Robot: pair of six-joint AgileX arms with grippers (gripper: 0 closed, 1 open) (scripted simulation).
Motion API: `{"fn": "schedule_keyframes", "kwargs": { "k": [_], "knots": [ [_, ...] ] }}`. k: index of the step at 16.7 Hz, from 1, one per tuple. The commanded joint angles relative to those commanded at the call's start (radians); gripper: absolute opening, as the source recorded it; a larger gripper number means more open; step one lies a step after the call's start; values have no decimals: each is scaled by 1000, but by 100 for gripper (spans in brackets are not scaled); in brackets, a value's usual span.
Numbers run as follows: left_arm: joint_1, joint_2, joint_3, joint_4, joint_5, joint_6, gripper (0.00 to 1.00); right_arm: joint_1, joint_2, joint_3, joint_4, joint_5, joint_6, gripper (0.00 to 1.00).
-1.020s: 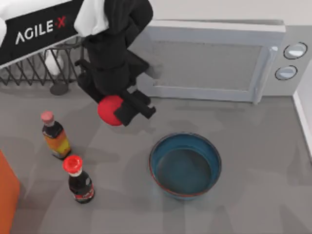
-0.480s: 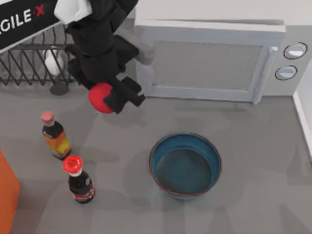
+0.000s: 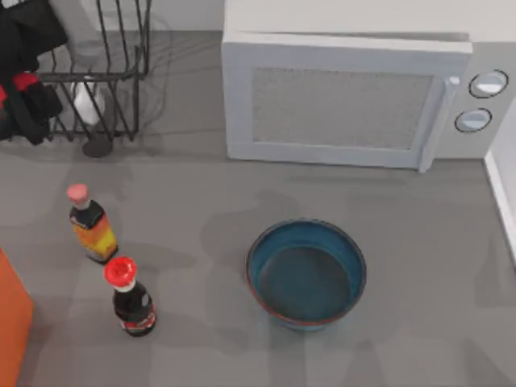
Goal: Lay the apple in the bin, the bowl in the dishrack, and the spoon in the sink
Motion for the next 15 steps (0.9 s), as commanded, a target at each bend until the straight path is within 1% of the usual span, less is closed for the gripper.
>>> {"fn": "schedule_keyframes", "kwargs": {
  "k": [5, 8, 11, 15],
  "knots": [
    [222, -172, -184, -77, -21, 508, 0, 0, 0, 0, 0, 0, 0, 100],
    [338, -265, -310, -114, -17, 753, 0, 0, 0, 0, 0, 0, 0, 100],
    [421, -351, -422, -130, 4, 910, 0, 0, 0, 0, 0, 0, 0, 100],
    [474, -417, -510, -134, 35, 1002, 0, 0, 0, 0, 0, 0, 0, 100]
  ]
}}
